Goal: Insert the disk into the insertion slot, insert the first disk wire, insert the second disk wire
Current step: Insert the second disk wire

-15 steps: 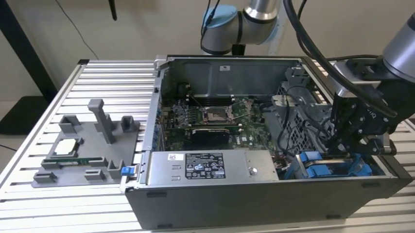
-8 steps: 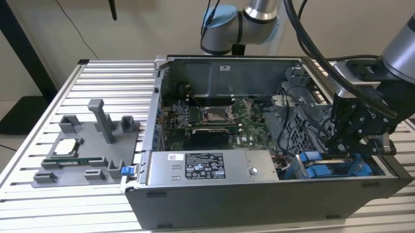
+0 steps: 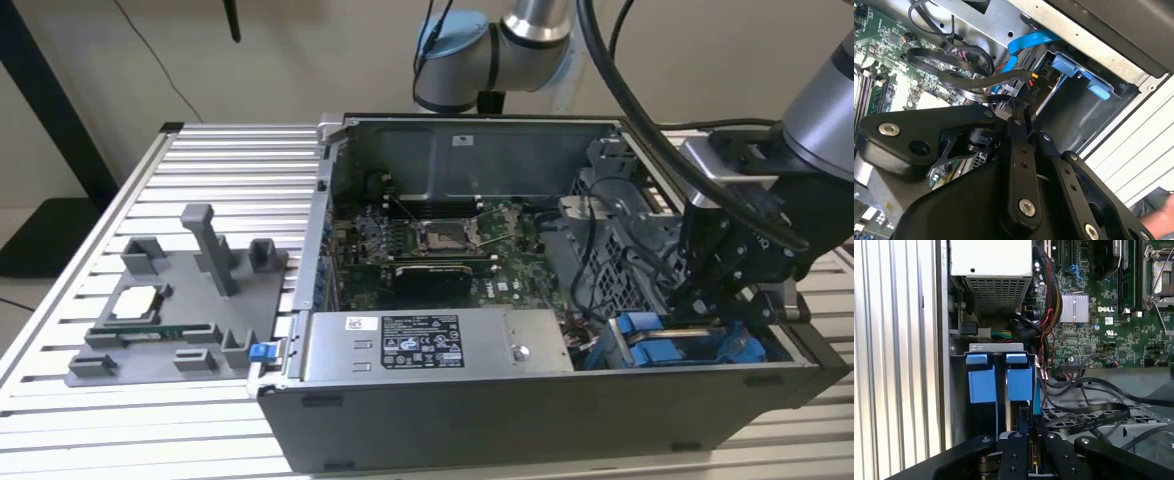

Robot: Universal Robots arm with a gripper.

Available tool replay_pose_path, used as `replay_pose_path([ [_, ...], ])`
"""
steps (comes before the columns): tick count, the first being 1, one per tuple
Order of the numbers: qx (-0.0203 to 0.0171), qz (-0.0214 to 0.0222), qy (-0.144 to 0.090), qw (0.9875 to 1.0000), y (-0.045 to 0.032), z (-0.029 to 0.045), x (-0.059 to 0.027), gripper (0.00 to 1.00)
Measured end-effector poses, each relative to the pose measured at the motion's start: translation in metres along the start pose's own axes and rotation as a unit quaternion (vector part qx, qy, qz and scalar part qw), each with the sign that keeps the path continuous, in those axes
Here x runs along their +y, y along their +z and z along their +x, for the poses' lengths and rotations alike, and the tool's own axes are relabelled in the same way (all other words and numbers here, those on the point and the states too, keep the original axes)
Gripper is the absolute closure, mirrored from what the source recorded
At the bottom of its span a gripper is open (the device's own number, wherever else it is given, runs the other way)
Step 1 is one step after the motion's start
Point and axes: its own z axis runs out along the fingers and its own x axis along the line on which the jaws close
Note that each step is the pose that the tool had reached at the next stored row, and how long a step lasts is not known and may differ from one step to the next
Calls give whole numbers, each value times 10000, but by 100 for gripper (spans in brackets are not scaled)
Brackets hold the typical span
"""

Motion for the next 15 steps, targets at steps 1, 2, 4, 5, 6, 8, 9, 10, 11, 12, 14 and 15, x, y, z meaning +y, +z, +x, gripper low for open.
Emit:
replay_pose_path([
  [1, -3, 0, 0, 10000, -3, 0, 0, 0],
  [2, -8, 0, 0, 10000, -18, -2, 1, 0],
  [4, -5, -1, 0, 10000, -68, -6, 3, 0],
  [5, -6, -1, 0, 10000, -91, -8, 4, 0],
  [6, -5, -1, 0, 10000, -112, -10, 5, 0],
  [8, -5, -1, 0, 10000, -144, -13, 7, 0],
  [9, -5, -1, 0, 10000, -157, -14, 7, 0],
  [10, -6, -1, 0, 10000, -171, -15, 8, 0],
  [11, -5, -1, 0, 10000, -185, -16, 9, 0],
  [12, -5, -1, 0, 10000, -197, -17, 9, 0],
  [14, -5, -1, 0, 10000, -228, -20, 10, 0],
  [15, -5, -1, 1, 10000, -249, -22, 11, 0],
])
